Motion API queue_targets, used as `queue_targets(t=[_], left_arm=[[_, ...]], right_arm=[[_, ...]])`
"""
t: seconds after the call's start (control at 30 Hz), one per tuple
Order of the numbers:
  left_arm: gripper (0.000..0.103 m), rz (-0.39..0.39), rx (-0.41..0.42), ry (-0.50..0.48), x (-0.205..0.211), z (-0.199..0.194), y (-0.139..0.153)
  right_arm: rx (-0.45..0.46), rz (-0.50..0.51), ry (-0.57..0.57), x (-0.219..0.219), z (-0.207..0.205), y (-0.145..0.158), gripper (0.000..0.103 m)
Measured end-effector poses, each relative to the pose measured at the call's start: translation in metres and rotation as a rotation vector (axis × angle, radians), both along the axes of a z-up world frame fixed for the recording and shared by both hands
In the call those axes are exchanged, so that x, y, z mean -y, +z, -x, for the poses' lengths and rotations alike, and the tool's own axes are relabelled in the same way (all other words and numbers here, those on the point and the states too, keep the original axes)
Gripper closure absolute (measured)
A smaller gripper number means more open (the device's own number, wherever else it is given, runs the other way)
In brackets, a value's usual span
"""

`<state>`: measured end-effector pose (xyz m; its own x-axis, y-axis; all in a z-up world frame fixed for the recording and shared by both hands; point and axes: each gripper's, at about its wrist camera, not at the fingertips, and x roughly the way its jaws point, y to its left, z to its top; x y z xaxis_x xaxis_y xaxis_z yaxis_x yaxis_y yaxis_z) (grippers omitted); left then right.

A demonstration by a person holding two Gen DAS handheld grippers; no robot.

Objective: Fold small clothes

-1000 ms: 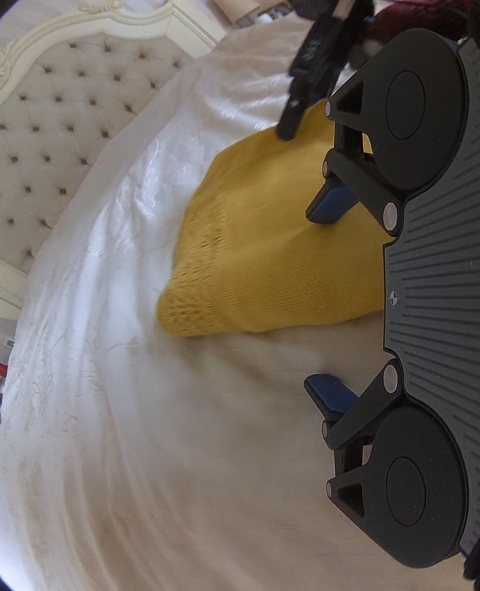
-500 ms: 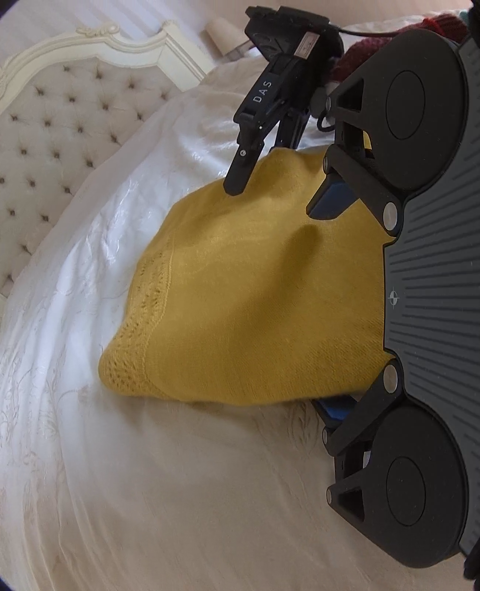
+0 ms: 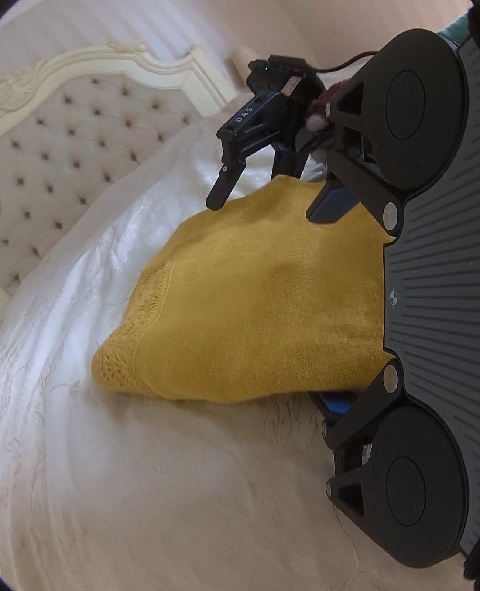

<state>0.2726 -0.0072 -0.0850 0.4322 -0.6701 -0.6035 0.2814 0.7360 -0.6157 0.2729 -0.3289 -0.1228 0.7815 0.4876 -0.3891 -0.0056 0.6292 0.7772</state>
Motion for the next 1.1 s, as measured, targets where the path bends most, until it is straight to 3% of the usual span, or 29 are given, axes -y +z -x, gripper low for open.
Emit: queue_targets(t=[0.03, 0.07, 0.1, 0.17, 0.23, 0.27, 0.37, 0.63, 0.93, 1.1], left_arm=[[0.026, 0.004, -0.002, 0.007, 0.000, -0.001, -0.001], [0.041, 0.005, -0.005, 0.013, 0.000, -0.002, -0.002], [0.066, -0.005, -0.011, 0.020, 0.001, -0.003, -0.004], [0.085, -0.008, -0.023, 0.026, 0.002, -0.007, -0.007], [0.087, 0.001, -0.029, 0.033, 0.002, -0.008, -0.007], [0.088, -0.018, -0.015, 0.029, 0.003, -0.005, -0.004], [0.089, -0.076, 0.045, -0.006, 0.004, 0.005, 0.012], [0.089, -0.070, 0.037, -0.020, -0.033, 0.026, 0.035], [0.089, -0.063, -0.051, -0.014, -0.096, 0.081, 0.049], [0.087, -0.067, -0.093, -0.021, -0.112, 0.108, 0.039]], right_arm=[[-0.008, -0.003, 0.017, 0.000, -0.007, 0.001, 0.020], [-0.015, -0.004, 0.030, 0.000, -0.012, 0.002, 0.020], [-0.019, -0.006, 0.045, -0.001, -0.018, 0.002, 0.020], [-0.025, -0.006, 0.066, -0.004, -0.028, 0.003, 0.021], [-0.035, 0.017, 0.080, -0.008, -0.033, 0.004, 0.040], [-0.058, 0.046, 0.094, -0.012, -0.035, 0.004, 0.071], [-0.089, 0.102, 0.084, -0.025, -0.034, 0.008, 0.069], [-0.127, 0.039, 0.027, -0.049, -0.009, 0.023, 0.069], [-0.200, 0.049, 0.131, -0.111, 0.042, 0.036, 0.069], [-0.226, 0.023, 0.189, -0.141, 0.072, 0.036, 0.068]])
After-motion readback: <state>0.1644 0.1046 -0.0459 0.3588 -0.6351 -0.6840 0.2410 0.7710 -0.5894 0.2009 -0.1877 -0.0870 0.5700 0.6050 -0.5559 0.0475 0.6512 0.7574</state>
